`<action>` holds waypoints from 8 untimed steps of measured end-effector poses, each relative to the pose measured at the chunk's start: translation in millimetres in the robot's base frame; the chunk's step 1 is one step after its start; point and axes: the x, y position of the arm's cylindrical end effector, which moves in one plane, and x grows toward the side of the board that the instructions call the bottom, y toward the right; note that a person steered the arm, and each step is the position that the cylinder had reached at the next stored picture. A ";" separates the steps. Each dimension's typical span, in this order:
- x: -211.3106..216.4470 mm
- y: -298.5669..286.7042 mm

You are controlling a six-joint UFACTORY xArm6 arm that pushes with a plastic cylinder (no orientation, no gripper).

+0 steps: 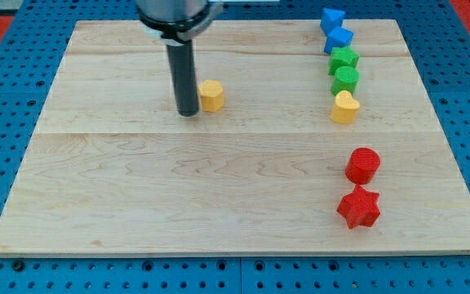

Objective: Move the yellow hexagon left to the green star

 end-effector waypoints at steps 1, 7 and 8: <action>-38.6 31.5; -8.7 41.6; -11.3 49.6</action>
